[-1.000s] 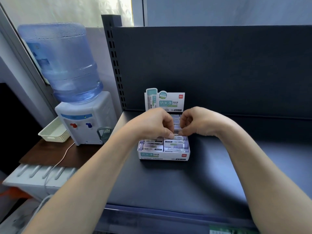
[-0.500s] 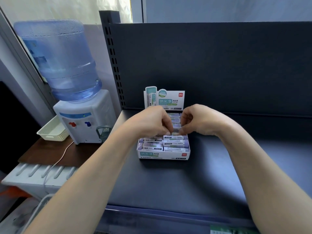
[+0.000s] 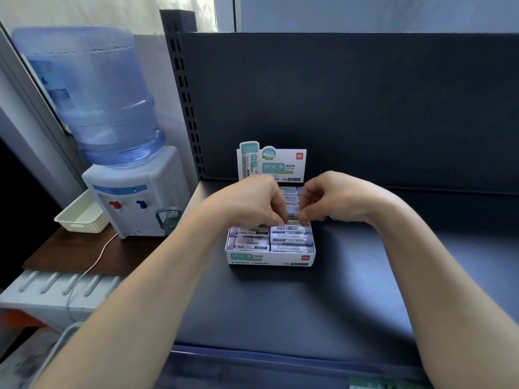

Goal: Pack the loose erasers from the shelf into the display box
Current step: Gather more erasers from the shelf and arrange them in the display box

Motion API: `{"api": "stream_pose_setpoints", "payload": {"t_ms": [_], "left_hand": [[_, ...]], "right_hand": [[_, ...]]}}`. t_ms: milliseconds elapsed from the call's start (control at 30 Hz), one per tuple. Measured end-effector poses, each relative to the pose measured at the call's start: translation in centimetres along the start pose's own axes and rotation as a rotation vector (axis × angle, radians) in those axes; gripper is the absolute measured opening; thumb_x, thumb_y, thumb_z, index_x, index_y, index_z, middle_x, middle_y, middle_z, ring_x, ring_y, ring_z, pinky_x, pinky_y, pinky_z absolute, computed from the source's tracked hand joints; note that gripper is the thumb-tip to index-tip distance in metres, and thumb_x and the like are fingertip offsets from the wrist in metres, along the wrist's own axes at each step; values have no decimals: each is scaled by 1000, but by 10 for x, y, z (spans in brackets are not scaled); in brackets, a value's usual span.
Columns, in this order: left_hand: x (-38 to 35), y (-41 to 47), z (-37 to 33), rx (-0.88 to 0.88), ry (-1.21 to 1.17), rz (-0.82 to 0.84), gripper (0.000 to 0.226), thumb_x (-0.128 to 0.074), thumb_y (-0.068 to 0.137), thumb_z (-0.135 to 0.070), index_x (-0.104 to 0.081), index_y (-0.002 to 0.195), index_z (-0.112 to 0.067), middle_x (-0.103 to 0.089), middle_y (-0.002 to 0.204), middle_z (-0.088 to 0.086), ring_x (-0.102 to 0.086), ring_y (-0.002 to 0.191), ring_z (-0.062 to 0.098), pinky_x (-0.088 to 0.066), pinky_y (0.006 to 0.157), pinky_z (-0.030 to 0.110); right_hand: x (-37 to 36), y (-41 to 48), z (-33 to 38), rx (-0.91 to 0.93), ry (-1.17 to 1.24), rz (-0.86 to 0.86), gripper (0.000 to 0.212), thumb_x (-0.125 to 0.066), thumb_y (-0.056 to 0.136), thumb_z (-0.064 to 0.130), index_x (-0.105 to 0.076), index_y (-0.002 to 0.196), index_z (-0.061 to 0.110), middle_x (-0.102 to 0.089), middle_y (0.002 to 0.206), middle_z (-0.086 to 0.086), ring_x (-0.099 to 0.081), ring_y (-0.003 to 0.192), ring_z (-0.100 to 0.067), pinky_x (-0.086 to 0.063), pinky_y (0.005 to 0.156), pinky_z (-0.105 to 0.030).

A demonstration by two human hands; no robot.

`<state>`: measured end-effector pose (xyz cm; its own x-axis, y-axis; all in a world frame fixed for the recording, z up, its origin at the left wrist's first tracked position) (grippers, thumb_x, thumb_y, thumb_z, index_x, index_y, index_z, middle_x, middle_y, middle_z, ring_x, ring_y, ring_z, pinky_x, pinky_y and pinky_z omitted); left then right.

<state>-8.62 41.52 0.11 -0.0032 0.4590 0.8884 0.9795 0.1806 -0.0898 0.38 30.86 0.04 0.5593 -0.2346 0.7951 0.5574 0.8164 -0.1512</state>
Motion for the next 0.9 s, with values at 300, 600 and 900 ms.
{"api": "stream_pose_setpoints", "payload": {"t_ms": [300,600,900], "left_hand": [[-2,-1,1,3,-1,17,6,-71,81,-15,-75,82,-19,-71,89,-2,-62,79,8,-47,62,14],[7,-5,3,12,-138,-84,4,-71,79,-17,-72,76,-19,-66,73,-8,-54,57,-3,-42,53,9],[4,1,3,21,-72,-154,6,-72,80,-14,-69,76,-17,-63,74,-8,-56,69,3,-42,60,16]], "right_hand": [[0,-1,0,-13,15,-18,13,-72,79,15,-62,71,18,-57,56,8,-53,53,-8,-40,56,-23],[3,0,-2,-22,44,-74,16,-62,89,27,-67,80,14,-62,64,6,-57,59,-9,-40,57,-24],[0,1,3,32,9,-79,16,-72,77,12,-63,68,21,-56,59,7,-51,55,-9,-43,60,-25]]}}
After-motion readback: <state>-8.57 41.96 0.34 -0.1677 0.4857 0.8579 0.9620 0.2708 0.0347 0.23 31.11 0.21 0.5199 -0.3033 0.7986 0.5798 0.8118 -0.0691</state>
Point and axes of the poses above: each hand's wrist, its own y-axis towards the middle knuckle, its own x-axis out of the back of the hand, z = x × y, the point moved 4 cm from there along y, towards the middle knuckle
